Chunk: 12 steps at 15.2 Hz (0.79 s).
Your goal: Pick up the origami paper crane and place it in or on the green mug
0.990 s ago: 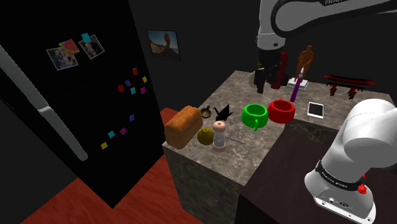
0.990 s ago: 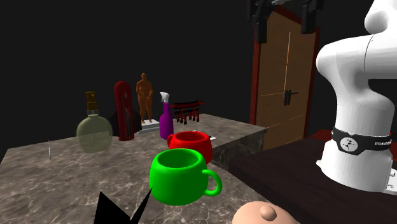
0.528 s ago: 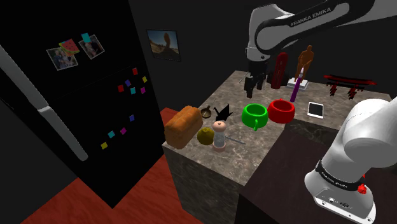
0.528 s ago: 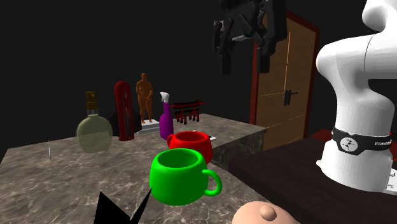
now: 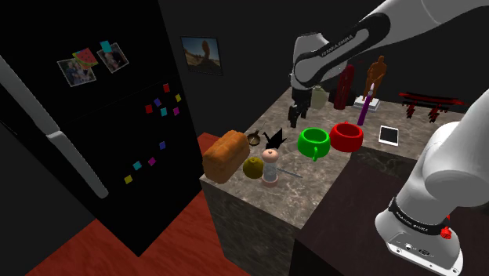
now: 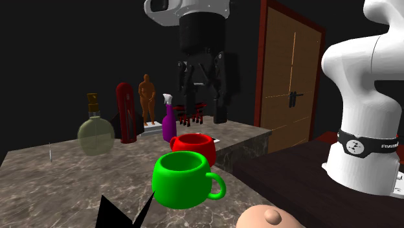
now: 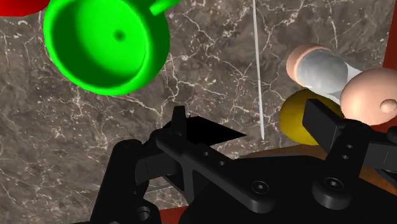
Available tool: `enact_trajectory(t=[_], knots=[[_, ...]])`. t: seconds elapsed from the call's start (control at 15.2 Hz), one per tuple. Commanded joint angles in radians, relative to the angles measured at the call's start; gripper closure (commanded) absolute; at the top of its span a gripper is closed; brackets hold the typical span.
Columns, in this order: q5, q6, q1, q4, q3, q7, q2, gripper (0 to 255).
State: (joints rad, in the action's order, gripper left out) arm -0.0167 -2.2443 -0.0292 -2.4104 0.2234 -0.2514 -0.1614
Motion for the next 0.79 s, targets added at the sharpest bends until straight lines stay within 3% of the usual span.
enact_trajectory(t=[0.0, 0.33, 0.73], knots=[[0.03, -0.054, -0.003, 0.04, 0.014, -0.053, 0.083, 0], [0.128, -0.155, 0.004, 0.155, 0.019, -0.184, 0.284, 0], [0.24, -0.223, 0.048, 0.339, -0.021, -0.324, 0.52, 0]])
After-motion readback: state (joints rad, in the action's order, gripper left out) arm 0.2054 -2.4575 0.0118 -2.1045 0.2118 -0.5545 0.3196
